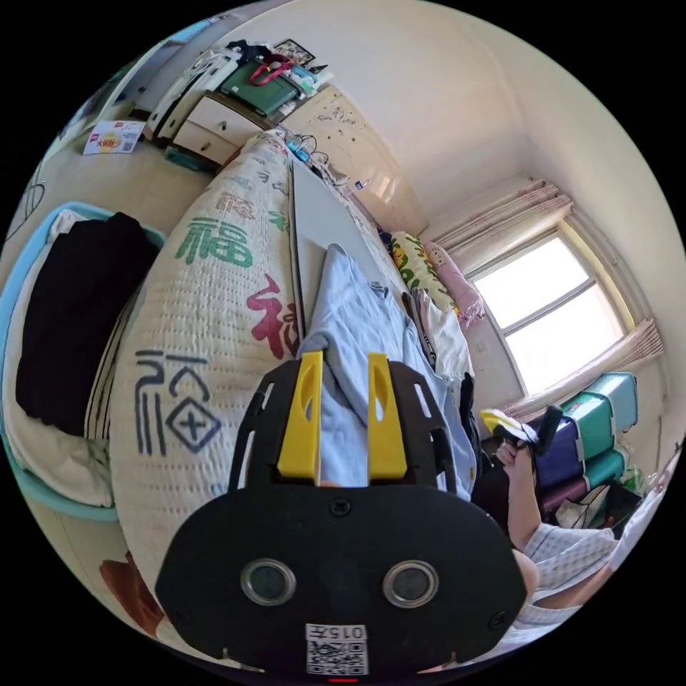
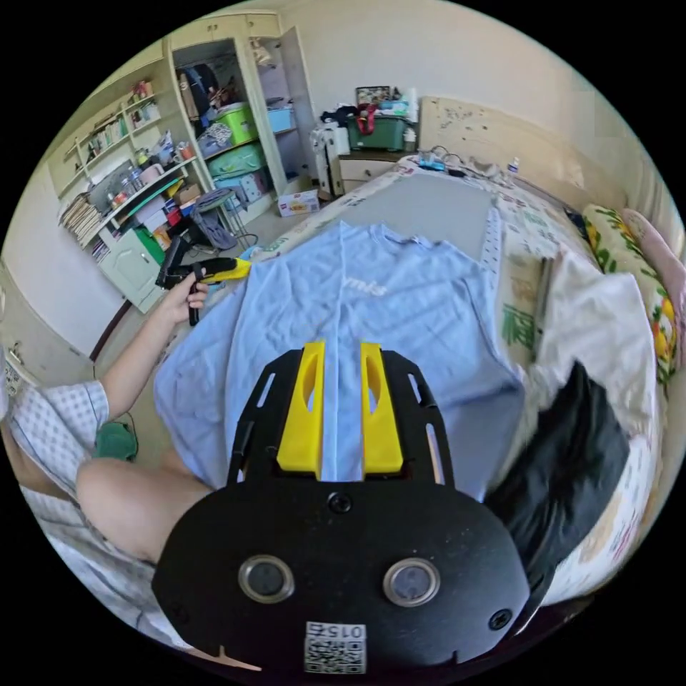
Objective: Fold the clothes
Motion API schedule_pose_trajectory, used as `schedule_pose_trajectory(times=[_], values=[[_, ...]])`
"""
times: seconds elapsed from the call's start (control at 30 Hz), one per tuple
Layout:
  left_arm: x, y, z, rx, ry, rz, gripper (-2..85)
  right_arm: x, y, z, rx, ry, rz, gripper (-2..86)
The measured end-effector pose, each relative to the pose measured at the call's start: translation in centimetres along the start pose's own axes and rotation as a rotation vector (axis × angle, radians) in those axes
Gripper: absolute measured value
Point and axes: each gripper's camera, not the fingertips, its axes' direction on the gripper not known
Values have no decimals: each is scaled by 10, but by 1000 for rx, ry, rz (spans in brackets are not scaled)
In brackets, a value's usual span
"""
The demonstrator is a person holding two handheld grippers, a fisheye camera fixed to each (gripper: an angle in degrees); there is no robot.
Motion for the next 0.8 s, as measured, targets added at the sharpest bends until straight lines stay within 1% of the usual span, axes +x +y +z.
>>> schedule_pose_trajectory(times=[0.03, 0.07, 0.1, 0.13, 0.2, 0.3, 0.43, 0.57, 0.63, 0.7, 0.73, 0.8], values=[[0, -5, 2, -10, -2, 13, 94, 2, -24, 13, 2, -15, -4, 87], [-1, -13, 3, -23, -16, 35, 83, 4, -69, 38, -1, -33, -19, 91], [-3, -17, 3, -28, -35, 50, 70, 3, -110, 66, -31, -26, -29, 96], [-6, -18, 3, -28, -36, 51, 61, 3, -130, 80, -56, -20, -29, 98], [-21, -14, -4, 3, 39, 31, 46, 0, -196, 133, -180, -1, -28, 106], [-25, -10, -21, 52, 69, 31, 54, -3, -250, 175, -267, -6, -10, 111], [-27, -16, -23, 30, 51, 27, 64, -9, -291, 184, -257, 42, 18, 108], [-28, -25, -25, 11, 38, 30, 61, -19, -322, 201, -341, 80, 20, 92], [-29, -26, -27, 12, 39, 27, 48, -25, -334, 199, -330, 106, 2, 84], [-34, -30, -27, -2, 72, 16, 15, -30, -350, 198, -347, 112, -20, 63], [-35, -30, -28, 1, 78, 14, 11, -31, -354, 198, -345, 113, -25, 55], [-34, -28, -37, 42, 74, 19, 2, -41, -370, 191, -295, 181, -54, 15]])
